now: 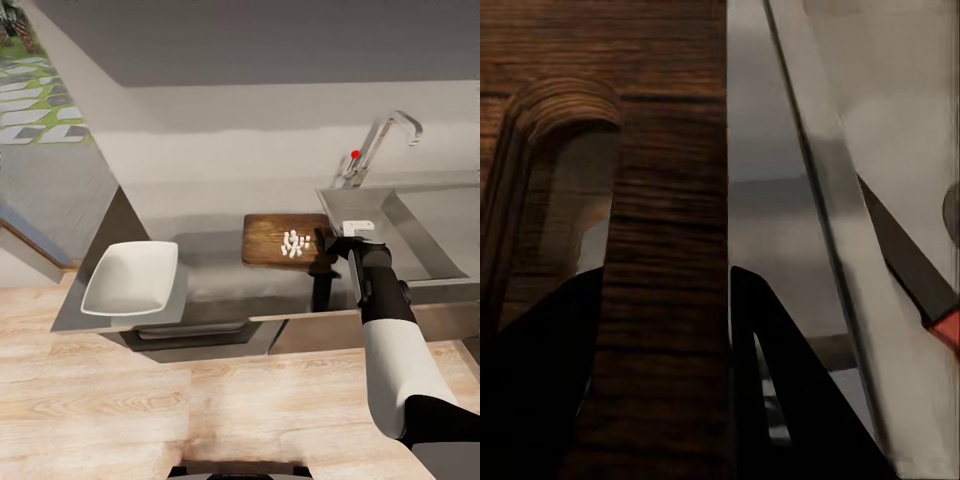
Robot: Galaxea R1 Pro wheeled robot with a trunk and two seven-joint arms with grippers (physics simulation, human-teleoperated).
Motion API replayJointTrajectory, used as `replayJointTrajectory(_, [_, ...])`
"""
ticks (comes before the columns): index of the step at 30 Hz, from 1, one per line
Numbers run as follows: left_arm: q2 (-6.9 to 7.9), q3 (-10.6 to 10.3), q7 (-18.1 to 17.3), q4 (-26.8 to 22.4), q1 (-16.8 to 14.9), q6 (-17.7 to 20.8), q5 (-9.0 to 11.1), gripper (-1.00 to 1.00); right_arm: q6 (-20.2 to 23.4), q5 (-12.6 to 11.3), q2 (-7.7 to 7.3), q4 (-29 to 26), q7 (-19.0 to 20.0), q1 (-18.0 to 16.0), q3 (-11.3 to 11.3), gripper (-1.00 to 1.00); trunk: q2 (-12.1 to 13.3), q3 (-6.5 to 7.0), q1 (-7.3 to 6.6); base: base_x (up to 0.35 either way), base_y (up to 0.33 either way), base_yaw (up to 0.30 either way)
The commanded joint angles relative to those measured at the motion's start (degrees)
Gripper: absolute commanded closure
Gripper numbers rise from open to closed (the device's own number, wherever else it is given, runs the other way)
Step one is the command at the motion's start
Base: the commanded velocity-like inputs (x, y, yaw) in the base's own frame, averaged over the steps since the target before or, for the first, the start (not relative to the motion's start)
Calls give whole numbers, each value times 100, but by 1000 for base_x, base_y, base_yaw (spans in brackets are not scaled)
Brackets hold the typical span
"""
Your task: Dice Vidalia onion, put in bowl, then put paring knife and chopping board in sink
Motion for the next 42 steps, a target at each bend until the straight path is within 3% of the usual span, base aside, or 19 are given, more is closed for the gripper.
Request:
replayJointTrajectory(1, [8, -49, 46, -13, 1, -9, 33, -100, 27, 40, 7, -7, 52, -4, -18, 100, -10, 1, 1, -304, 0, 0])
replayJointTrajectory(11, [8, -49, 46, -13, 2, -9, 33, -100, 32, 43, 15, -5, 43, -4, -18, 100, -10, 91, 1, -236, 0, 0])
replayJointTrajectory(15, [8, -49, 46, -13, 3, -9, 33, -100, 32, 43, 16, -7, 11, -4, -18, 100, -10, 127, 1, -25, 0, 0])
replayJointTrajectory(20, [8, -49, 46, -13, 1, -9, 33, -100, 32, 35, 16, -7, -321, -4, -11, 100, -10, 172, 1, -2, 0, 0])
replayJointTrajectory(34, [-19, -49, 37, -13, 3, -9, 31, -100, 48, 34, 24, -7, -380, -4, -1, 100, -10, 298, 1, 0, -113, 0])
replayJointTrajectory(42, [-19, -49, 38, -13, 2, -9, 33, -100, 58, 26, 30, -6, -519, -4, 7, 100, -10, 370, 1, 0, 165, 0])
